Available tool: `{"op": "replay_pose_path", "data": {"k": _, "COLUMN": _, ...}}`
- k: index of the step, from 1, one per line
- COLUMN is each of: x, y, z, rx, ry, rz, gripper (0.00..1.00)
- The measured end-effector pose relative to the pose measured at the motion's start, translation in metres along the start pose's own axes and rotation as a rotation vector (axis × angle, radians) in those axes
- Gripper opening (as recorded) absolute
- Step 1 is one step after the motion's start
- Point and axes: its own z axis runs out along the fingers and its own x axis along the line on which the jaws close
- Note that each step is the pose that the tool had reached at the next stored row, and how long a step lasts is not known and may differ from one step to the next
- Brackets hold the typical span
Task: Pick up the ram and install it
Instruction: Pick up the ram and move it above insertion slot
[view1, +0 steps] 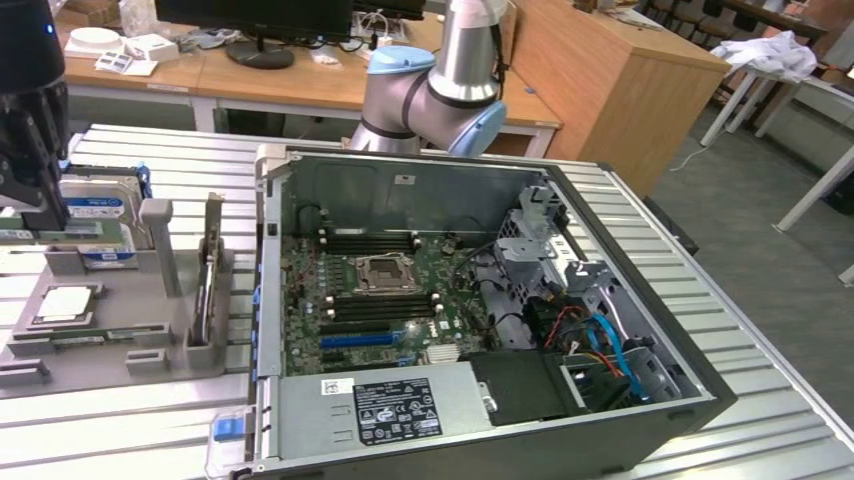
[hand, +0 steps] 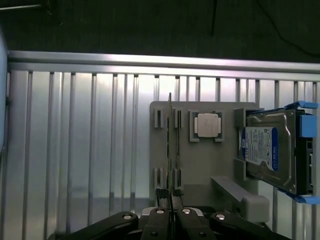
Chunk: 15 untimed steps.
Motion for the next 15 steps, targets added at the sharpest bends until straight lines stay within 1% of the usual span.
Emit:
{"op": "replay_pose_path", "data": {"k": 11, "x": -0.001, "y": 0.0006, "z": -0.0148, "rx": 0.0001, "ry": 0.0, "rz": 0.0, "gripper": 0.12}}
{"op": "replay_pose_path", "data": {"k": 15, "x": -0.001, "y": 0.0006, "z": -0.016, "rx": 0.0, "ry": 0.0, "rz": 0.0, "gripper": 0.12}}
